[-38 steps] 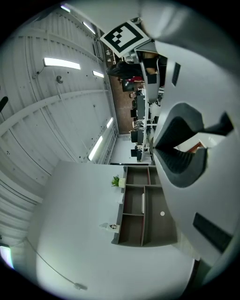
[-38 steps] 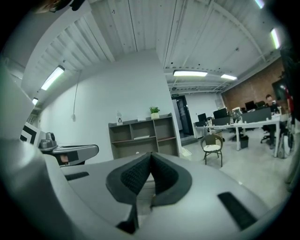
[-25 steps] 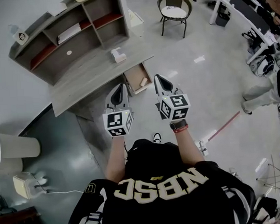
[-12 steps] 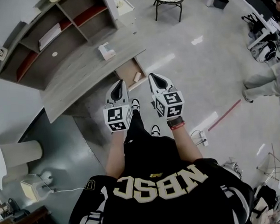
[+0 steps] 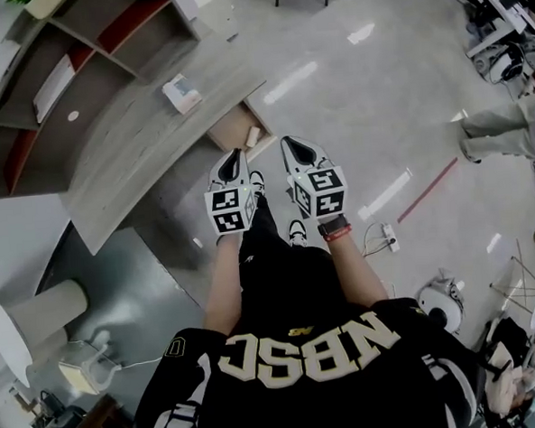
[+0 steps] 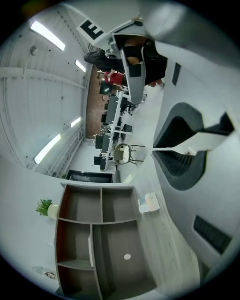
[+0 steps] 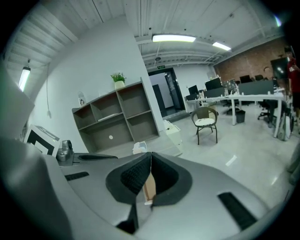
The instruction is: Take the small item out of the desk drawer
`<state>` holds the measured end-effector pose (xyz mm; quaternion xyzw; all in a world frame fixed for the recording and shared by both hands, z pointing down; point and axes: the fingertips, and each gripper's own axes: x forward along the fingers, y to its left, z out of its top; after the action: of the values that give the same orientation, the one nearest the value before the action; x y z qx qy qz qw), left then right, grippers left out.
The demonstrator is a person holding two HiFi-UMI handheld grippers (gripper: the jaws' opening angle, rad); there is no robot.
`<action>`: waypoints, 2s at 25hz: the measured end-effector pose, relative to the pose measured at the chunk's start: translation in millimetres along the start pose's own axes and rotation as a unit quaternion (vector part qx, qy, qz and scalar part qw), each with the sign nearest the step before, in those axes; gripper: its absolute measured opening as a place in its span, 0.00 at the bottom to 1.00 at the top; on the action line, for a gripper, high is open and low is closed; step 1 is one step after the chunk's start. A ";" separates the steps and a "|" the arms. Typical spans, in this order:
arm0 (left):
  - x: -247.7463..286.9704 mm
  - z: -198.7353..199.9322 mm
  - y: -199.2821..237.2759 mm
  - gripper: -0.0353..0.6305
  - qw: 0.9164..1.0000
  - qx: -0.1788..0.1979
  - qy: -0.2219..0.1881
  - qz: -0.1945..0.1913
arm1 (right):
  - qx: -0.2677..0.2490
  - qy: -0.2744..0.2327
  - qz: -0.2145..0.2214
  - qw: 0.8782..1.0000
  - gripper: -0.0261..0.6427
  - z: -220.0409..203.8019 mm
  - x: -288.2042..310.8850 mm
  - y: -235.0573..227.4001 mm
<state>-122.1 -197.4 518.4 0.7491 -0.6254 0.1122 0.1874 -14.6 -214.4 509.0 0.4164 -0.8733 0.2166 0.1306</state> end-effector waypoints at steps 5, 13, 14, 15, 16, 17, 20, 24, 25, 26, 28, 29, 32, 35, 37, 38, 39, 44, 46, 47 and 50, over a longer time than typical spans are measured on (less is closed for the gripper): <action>34.1 -44.8 19.7 0.07 0.998 0.016 0.062 -0.007 | 0.023 0.037 -0.010 0.999 0.05 -31.0 27.9 -5.8; 94.2 -101.4 40.9 0.08 0.989 0.047 0.126 -0.058 | 0.049 0.087 -0.024 0.995 0.05 -81.7 77.7 -13.3; 103.0 -109.6 43.8 0.08 0.988 0.048 0.133 -0.065 | 0.052 0.091 -0.026 0.994 0.05 -87.2 84.1 -15.2; 111.5 -116.8 46.2 0.08 0.987 0.048 0.138 -0.070 | 0.054 0.095 -0.029 0.994 0.05 -92.0 89.5 -17.5; 119.5 -122.9 48.0 0.08 0.986 0.047 0.143 -0.074 | 0.057 0.099 -0.032 0.993 0.05 -96.2 94.1 -19.9; 127.1 -128.6 49.4 0.08 0.985 0.048 0.147 -0.077 | 0.059 0.102 -0.035 0.992 0.05 -100.1 98.4 -22.4; 148.6 -147.3 52.0 0.11 0.981 0.049 0.166 -0.087 | 0.068 0.112 -0.044 0.990 0.05 -111.4 109.9 -29.9; 175.5 -178.2 56.3 0.14 0.974 0.050 0.199 -0.093 | 0.083 0.127 -0.053 0.987 0.05 -128.6 122.6 -41.0; 182.5 -185.5 58.2 0.15 0.972 0.051 0.207 -0.094 | 0.086 0.129 -0.055 0.986 0.05 -132.3 126.8 -43.9; 189.4 -192.6 60.1 0.16 0.971 0.051 0.214 -0.096 | 0.088 0.131 -0.056 0.986 0.05 -135.7 131.2 -46.7; 201.2 -206.5 62.7 0.18 0.967 0.052 0.229 -0.100 | 0.093 0.134 -0.058 0.985 0.05 -141.7 138.7 -51.8; 205.9 -213.5 63.3 0.19 0.965 0.052 0.236 -0.102 | 0.096 0.136 -0.059 0.984 0.05 -144.8 141.5 -54.1; 218.7 -233.2 64.3 0.23 0.960 0.051 0.254 -0.110 | 0.102 0.141 -0.063 0.983 0.05 -152.7 149.0 -61.0; 231.8 -249.4 63.6 0.30 0.954 0.048 0.271 -0.118 | 0.104 0.145 -0.066 0.982 0.05 -159.4 156.6 -67.5; 238.6 -261.5 64.1 0.35 0.950 0.048 0.284 -0.122 | 0.108 0.148 -0.069 0.981 0.05 -165.8 159.7 -69.7; 241.7 -267.5 64.6 0.36 0.948 0.048 0.290 -0.122 | 0.110 0.151 -0.070 0.980 0.05 -169.2 160.7 -70.6; 245.3 -272.8 65.4 0.37 0.946 0.049 0.295 -0.121 | 0.111 0.153 -0.072 0.979 0.05 -172.2 161.6 -72.0; 264.1 -293.5 69.8 0.37 0.941 0.059 0.313 -0.110 | 0.122 0.154 -0.084 0.977 0.05 -182.0 160.4 -83.0; 268.4 -302.8 71.8 0.37 0.938 0.067 0.325 -0.104 | 0.126 0.155 -0.089 0.976 0.05 -186.5 157.7 -86.1; 270.4 -307.0 73.1 0.37 0.936 0.072 0.330 -0.099 | 0.128 0.157 -0.091 0.975 0.05 -188.7 156.4 -87.3; 276.5 -316.1 75.6 0.36 0.932 0.088 0.342 -0.087 | 0.129 0.161 -0.096 0.974 0.05 -194.5 153.5 -91.9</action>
<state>-122.0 -322.9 926.2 0.7302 -0.4439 0.3996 0.3318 -28.3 -274.0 766.1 0.4710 -0.7616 0.3780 0.2351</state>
